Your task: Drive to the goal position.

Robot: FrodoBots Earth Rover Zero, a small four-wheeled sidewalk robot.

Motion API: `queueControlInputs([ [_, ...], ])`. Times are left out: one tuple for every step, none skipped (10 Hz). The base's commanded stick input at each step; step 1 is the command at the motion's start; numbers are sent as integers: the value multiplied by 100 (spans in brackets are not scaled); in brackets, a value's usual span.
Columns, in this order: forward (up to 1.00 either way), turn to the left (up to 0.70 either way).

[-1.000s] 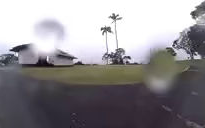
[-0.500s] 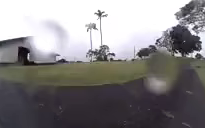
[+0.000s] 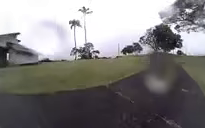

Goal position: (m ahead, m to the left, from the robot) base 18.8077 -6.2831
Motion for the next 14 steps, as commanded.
queueControlInputs([
  [0, -85],
  [0, -85],
  [0, -85],
  [0, -85],
  [0, -85],
  [0, -64],
  [0, -18],
  [0, 0],
  [0, 0],
  [0, 0],
  [0, 0],
  [0, 0],
  [0, 0],
  [0, 0],
])
